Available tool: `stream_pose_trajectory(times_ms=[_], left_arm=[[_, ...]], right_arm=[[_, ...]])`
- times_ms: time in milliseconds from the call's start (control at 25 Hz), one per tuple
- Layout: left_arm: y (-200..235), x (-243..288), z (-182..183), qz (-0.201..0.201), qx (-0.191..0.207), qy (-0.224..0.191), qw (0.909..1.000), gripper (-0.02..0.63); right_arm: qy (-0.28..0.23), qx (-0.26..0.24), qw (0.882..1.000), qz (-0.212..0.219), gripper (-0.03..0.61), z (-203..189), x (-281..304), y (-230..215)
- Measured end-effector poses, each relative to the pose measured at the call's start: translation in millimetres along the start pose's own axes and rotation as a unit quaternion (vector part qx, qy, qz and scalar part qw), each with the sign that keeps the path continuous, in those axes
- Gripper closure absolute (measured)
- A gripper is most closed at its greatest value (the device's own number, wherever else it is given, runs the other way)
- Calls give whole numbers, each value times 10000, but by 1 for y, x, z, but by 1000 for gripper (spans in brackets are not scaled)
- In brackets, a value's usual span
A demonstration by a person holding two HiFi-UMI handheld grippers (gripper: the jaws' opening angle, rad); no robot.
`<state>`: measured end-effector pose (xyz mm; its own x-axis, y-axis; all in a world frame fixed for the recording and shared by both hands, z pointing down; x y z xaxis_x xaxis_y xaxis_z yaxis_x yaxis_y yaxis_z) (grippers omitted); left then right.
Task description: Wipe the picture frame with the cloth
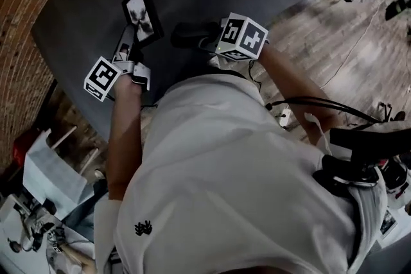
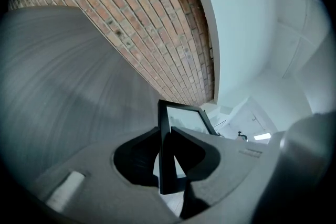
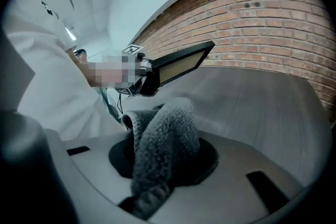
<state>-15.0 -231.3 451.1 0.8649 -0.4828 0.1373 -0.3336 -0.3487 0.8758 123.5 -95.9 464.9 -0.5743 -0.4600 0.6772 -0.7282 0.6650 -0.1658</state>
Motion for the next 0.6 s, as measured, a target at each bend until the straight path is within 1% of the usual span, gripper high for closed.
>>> stream_pose_trajectory(times_ms=[160, 240, 320, 600], left_arm=[[0, 36, -20, 125, 193, 267, 9994, 540], [2, 56, -30, 215, 248, 392, 9987, 540], [3, 79, -41, 317, 320, 525, 9976, 540], [-3, 159, -91, 613, 533, 868, 9929, 540]], right_arm=[[-238, 511, 9968, -569, 490, -26, -32, -17], [-312, 741, 9937, -780, 491, -40, -48, -28], [-342, 934, 9910, -899, 490, -53, -66, -37], [-546, 1311, 9813, -1297, 491, -97, -131, -69]])
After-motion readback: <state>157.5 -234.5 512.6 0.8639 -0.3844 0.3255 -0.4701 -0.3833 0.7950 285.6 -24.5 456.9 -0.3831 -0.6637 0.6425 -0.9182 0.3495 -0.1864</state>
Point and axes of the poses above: the fingertips, and each gripper's own axes: x forward along the fingers, y to its left, z out of its top, the point moved 2 cm from there along -x, backward along the fingers, and after that the axes turned 11 degrees about -z, right-handed, at the moved point
